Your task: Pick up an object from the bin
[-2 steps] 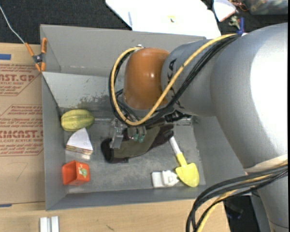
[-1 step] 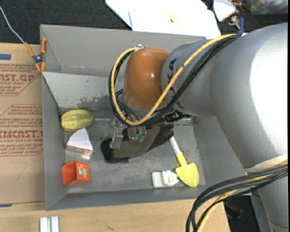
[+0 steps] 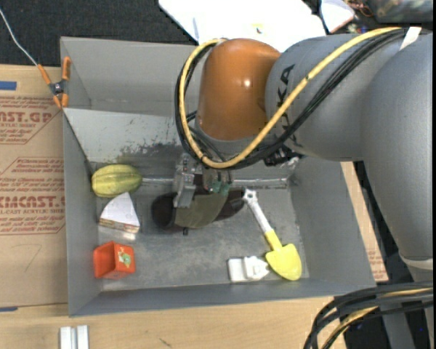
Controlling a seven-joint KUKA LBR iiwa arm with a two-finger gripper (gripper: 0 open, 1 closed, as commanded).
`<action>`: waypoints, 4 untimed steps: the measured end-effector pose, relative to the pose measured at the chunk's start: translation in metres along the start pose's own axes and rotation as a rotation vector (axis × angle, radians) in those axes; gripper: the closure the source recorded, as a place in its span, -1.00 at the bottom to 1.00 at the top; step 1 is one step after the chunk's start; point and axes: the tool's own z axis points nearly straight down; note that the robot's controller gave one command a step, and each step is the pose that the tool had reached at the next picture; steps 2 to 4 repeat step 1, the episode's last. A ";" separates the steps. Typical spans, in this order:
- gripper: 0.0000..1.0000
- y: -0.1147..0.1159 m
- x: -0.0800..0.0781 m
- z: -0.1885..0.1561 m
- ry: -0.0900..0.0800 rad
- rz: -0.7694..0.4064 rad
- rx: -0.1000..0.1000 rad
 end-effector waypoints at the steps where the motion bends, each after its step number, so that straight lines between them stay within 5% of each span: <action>1: 1.00 -0.001 -0.009 -0.047 -0.009 0.044 -0.003; 4: 1.00 -0.001 -0.009 -0.047 -0.009 0.044 -0.003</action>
Offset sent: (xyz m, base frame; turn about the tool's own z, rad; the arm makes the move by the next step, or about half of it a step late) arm -0.0208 -0.0026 0.1463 0.0895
